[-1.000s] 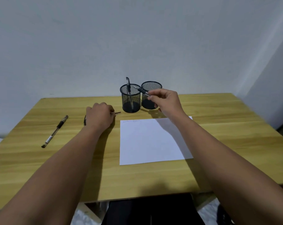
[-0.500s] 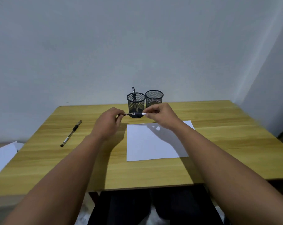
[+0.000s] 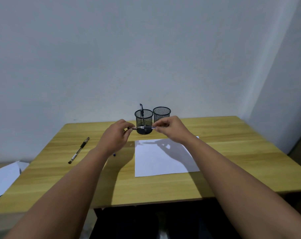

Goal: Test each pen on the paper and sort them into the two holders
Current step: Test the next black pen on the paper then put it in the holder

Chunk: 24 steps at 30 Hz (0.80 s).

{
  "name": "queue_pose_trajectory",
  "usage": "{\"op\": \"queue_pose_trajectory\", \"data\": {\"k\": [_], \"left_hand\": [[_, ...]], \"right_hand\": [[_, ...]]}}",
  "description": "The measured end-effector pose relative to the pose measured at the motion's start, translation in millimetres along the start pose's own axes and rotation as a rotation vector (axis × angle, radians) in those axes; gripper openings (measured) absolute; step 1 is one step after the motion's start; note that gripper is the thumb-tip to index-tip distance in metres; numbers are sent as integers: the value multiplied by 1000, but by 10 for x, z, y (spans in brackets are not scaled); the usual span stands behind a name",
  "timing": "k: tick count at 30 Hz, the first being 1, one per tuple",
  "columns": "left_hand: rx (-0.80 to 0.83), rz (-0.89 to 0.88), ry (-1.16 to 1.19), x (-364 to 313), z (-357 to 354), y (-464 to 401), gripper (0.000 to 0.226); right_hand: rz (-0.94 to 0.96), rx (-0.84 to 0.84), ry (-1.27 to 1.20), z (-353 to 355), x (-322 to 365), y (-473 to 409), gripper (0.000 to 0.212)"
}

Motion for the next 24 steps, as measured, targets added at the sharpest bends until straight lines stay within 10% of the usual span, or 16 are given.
{"op": "queue_pose_trajectory", "data": {"k": [24], "left_hand": [[60,137,495,-270,159,-571,16]], "right_hand": [[-99,70,-78,8,148,-124,17]]}}
Point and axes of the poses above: each hand's wrist, its own y-axis away from the middle knuckle, its own z-axis out of the back of the hand, x = y × z, the point moved 1 cm from there along -y, towards the middle knuckle, and after that the axes turned 1 degree about -y, right-handed, at the moved point
